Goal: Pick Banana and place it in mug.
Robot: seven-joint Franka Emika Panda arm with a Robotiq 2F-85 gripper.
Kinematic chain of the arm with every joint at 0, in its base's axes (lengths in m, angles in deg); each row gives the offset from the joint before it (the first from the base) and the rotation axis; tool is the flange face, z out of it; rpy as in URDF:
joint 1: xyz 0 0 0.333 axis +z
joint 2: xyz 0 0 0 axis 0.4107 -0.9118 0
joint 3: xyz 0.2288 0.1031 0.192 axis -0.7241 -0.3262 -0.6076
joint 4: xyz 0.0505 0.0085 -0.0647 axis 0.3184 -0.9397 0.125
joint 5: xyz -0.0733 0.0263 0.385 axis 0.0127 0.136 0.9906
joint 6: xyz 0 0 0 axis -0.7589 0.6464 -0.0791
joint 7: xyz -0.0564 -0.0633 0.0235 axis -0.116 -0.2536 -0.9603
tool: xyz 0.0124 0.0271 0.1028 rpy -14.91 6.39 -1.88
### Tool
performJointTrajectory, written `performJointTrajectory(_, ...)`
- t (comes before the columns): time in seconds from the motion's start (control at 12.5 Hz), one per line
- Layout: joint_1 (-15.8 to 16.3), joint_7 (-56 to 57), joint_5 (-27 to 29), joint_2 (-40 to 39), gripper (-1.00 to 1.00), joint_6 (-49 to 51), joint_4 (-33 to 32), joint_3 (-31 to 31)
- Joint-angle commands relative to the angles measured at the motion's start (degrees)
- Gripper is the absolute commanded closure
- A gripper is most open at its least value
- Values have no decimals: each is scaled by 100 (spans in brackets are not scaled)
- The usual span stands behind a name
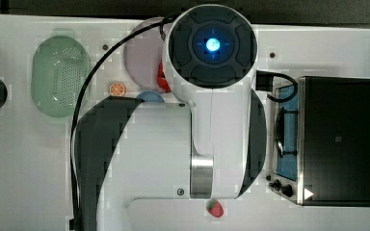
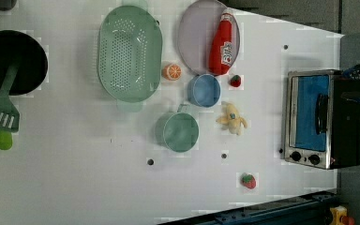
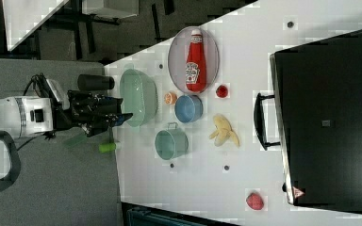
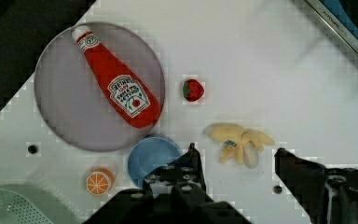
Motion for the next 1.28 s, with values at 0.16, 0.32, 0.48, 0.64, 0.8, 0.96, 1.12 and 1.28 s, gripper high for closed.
performJointTrajectory(0.16,133,-10,-35,2257,-82,1042,-1594,357)
performJointTrajectory(0.32,133,-1,-35,2206,-100,1001,-1712,359)
performJointTrajectory(0.48,133,5,-35,2060,-100,618,-1987,356)
performJointTrajectory(0.64,133,216,-36,1815,-100,-71,-2383,355)
performJointTrajectory(0.8,133,809,-36,1474,-100,-859,-2802,355)
performJointTrajectory(0.96,133,1281,-36,1070,-100,-1651,-3187,352)
performJointTrajectory(1.12,133,1649,-37,581,-100,-2519,-3479,355)
performJointTrajectory(1.28,133,2069,-36,35,-100,-3280,-3680,354)
